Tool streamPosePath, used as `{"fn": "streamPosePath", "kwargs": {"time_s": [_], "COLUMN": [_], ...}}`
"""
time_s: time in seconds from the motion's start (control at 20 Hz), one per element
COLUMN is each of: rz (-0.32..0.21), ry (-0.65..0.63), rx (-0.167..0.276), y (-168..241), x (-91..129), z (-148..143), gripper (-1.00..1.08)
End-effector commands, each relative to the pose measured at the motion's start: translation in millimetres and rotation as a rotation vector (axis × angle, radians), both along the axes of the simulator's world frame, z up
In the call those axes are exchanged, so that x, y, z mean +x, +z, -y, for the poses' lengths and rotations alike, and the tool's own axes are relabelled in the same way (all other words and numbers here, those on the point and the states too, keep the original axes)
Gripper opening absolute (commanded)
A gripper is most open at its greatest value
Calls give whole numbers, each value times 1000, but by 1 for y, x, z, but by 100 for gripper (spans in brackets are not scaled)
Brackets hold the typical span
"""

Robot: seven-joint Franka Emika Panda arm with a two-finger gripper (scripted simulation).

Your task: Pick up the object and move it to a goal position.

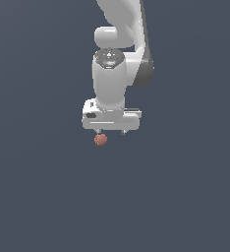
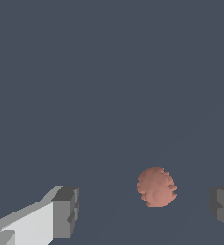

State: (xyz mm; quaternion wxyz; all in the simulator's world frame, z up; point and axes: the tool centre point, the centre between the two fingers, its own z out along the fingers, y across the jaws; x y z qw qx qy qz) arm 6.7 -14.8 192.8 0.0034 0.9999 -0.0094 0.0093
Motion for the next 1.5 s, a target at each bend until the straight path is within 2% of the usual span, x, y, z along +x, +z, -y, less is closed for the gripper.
{"fn": "streamPosePath", "kwargs": {"time_s": [0.0,0.3,0.65,1.45], "rz": [0,-1,-4,-14], "ry": [-1,-37,-152,-639], "rx": [0,2,9,22], "y": [0,-4,-17,-68], "x": [0,-2,-8,-39], "z": [0,2,7,35], "gripper": [100,100,100,100]}}
